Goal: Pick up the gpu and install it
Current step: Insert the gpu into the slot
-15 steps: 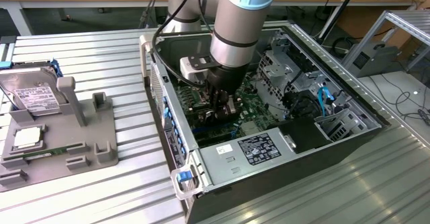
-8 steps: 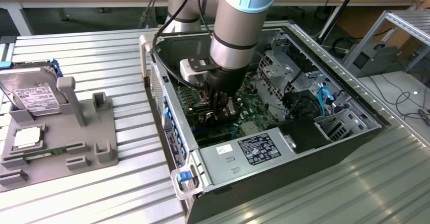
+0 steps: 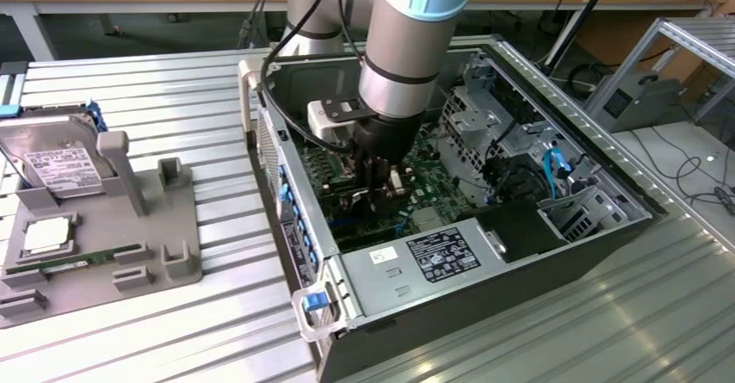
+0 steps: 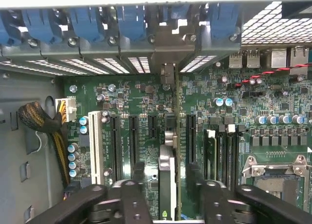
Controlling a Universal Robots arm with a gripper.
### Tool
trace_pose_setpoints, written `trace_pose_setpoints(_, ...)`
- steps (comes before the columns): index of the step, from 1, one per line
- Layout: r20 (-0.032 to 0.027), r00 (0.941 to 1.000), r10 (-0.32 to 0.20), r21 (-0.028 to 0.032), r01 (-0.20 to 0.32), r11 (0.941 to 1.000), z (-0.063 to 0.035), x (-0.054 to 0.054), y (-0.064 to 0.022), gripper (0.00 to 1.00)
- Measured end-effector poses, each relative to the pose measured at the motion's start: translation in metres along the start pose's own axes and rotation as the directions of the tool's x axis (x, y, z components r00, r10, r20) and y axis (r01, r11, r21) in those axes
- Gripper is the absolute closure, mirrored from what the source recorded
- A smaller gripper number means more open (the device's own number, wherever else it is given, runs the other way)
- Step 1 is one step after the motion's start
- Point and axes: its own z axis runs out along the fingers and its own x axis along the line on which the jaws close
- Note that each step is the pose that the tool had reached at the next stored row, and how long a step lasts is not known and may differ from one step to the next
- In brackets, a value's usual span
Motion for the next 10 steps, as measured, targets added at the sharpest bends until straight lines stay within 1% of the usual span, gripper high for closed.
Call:
trace_pose_setpoints(1, 0.0, 1.0, 0.0, 0.0, 0.0, 1.0, 0.0, 0.0, 0.0, 0.47)
trace_pose_setpoints(2, 0.0, 1.0, 0.0, 0.0, 0.0, 1.0, 0.0, 0.0, 0.0, 0.47)
trace_pose_setpoints(4, 0.0, 1.0, 0.0, 0.0, 0.0, 1.0, 0.0, 0.0, 0.0, 0.35)
trace_pose_setpoints(5, 0.0, 1.0, 0.0, 0.0, 0.0, 1.0, 0.0, 0.0, 0.0, 0.35)
trace_pose_setpoints(7, 0.0, 1.0, 0.0, 0.0, 0.0, 1.0, 0.0, 0.0, 0.0, 0.23)
trace_pose_setpoints(8, 0.0, 1.0, 0.0, 0.0, 0.0, 1.0, 0.0, 0.0, 0.0, 0.23)
trace_pose_setpoints(9, 0.0, 1.0, 0.0, 0.0, 0.0, 1.0, 0.0, 0.0, 0.0, 0.16)
trace_pose_setpoints(10, 0.0, 1.0, 0.0, 0.0, 0.0, 1.0, 0.0, 0.0, 0.0, 0.16)
